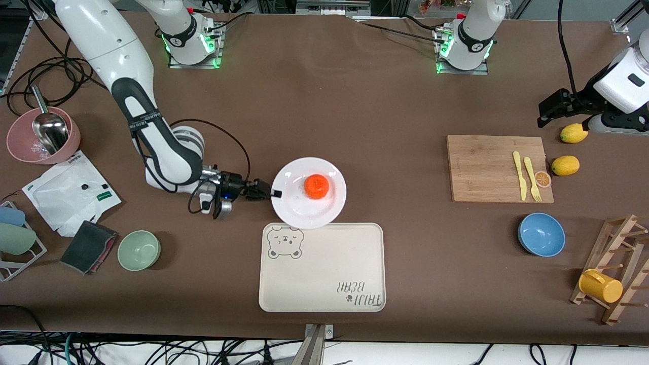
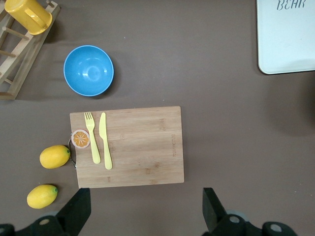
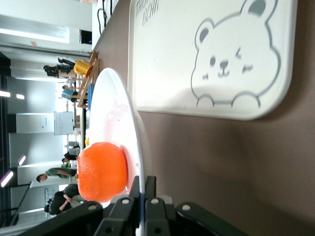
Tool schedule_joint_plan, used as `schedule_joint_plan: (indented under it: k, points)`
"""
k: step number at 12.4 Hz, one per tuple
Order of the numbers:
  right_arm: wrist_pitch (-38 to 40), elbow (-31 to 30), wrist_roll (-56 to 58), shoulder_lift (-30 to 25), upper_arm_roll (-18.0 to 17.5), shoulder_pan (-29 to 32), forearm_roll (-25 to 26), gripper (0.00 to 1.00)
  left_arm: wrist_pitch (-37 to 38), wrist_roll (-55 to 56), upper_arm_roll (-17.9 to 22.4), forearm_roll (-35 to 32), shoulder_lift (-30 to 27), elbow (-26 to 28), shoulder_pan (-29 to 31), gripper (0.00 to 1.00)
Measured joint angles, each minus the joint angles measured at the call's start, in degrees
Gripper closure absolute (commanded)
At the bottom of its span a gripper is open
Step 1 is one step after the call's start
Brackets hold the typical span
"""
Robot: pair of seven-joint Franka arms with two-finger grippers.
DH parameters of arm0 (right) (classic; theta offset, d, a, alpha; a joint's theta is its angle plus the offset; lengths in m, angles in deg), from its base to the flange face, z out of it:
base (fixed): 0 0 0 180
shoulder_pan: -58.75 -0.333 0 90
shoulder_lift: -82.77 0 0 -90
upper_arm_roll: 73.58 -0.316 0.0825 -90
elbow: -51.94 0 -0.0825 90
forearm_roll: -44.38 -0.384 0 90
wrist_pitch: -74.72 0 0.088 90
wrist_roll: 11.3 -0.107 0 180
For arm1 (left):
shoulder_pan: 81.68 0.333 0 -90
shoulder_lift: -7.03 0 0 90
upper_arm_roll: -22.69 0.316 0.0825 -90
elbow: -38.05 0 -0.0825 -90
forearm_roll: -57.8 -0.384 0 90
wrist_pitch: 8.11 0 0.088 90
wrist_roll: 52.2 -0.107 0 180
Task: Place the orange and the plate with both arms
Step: 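Drag the plate with the right gripper onto the bear placemat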
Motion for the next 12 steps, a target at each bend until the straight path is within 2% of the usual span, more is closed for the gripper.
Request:
schedule_joint_plan:
  k: [3,8,10,12]
  points:
    - [-0.07,11.25,-12.07,7.08,0.53,-1.65,5.9,1.0,0.0,0.0,0.0,0.0,0.03,-0.04,0.0,0.0]
    - [-0.6,28.23,-22.73,16.69,7.24,-8.19,10.45,1.0,0.0,0.0,0.0,0.0,0.05,-0.07,0.01,0.0]
    - [-2.34,32.57,-22.92,20.45,7.55,-8.74,12.42,1.0,0.0,0.0,0.0,0.0,0.05,-0.08,0.02,0.0]
    - [-2.57,35.03,-23.8,21.79,7.55,-9.06,12.91,1.0,0.0,0.0,0.0,0.0,0.05,-0.08,0.02,0.0]
